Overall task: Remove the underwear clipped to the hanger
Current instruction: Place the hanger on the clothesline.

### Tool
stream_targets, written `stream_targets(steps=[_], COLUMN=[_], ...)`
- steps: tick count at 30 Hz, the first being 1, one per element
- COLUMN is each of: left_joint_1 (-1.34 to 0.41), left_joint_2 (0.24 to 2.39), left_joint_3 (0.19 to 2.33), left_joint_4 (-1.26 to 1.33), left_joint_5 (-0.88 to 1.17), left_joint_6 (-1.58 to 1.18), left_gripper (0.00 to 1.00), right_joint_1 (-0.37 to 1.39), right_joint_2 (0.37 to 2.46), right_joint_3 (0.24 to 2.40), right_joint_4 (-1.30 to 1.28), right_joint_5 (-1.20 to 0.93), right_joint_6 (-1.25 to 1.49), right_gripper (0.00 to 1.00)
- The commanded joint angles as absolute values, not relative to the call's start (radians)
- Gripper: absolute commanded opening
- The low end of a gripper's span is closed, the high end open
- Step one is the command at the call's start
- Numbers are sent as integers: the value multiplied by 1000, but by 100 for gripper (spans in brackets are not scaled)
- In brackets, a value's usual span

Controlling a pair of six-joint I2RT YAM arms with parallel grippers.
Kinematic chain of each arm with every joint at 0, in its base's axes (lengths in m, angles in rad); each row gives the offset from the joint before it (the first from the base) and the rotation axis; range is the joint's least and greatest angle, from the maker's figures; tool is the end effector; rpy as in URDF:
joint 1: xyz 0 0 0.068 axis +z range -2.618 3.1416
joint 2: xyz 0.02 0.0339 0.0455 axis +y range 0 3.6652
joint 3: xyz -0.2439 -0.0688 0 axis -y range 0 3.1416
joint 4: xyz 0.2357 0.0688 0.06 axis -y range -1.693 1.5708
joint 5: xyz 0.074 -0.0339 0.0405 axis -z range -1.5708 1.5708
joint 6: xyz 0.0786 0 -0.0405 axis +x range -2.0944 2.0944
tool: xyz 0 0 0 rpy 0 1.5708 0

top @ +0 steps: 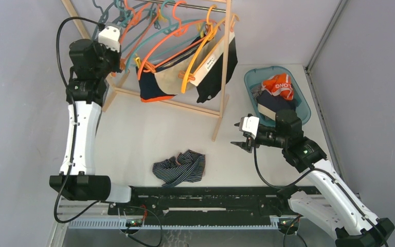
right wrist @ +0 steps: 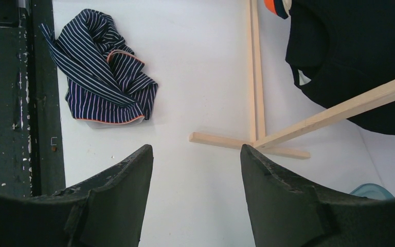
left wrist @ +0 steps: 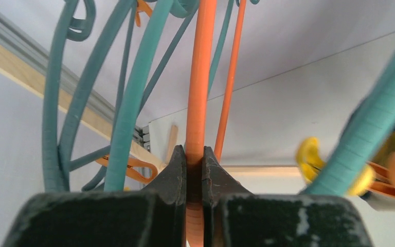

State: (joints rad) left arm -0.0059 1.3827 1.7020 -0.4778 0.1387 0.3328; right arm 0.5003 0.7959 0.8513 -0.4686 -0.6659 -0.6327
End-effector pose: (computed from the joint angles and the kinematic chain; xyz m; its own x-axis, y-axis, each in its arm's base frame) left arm 0.3292 -0.0128 0.4601 -0.1027 0.3242 -0.9404 0.1861 0.9350 0.3020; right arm 0.1572 0.1413 0.3062 0.2325 -0.4029 -0.8852 -0.9129 0.2237 -0.3415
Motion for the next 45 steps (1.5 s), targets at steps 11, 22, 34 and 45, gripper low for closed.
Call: stream_targets(steps=[11, 22, 34, 45], left_joint_1=[146, 118, 100, 100], left_joint_2=[1518, 1466, 1458, 1376], left_joint_3=[1910, 1842, 1822, 1817], left_joint_4=[-520, -554, -617, -641], left_joint_5=[190, 276, 233, 207], left_joint_6=[293, 373, 365, 358], left_gripper=[0, 0, 15, 43], right_joint_1=[511, 512, 513, 512], right_joint_2=[792, 801, 797, 796], right_joint_3=[852, 851, 852, 852], right_joint_4=[-453, -454, -455, -456], right_joint_5=[-669, -666, -665, -671], right_joint_6=[-643, -645, -644, -643], right_gripper=[63, 63, 63, 63])
